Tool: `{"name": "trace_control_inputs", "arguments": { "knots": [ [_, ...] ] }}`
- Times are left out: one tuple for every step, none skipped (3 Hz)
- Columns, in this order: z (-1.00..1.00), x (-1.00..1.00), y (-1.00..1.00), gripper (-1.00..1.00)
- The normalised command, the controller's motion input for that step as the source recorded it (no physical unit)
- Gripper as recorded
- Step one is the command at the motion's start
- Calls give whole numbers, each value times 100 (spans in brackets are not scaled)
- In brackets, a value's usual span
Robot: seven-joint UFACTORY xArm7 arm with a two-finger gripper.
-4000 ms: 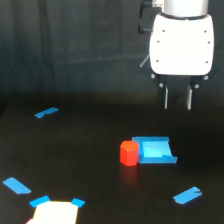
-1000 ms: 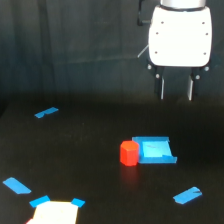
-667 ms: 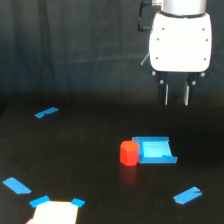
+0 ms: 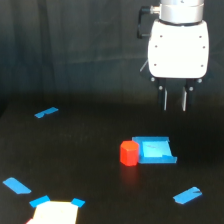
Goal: Pick up the red object from the table
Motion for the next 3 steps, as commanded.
{"name": "trace_control_inputs", "arguments": {
  "knots": [
    [9,100,-100,92],
    [63,-16,47,-65],
    [73,-32,100,-28]
  ]
}}
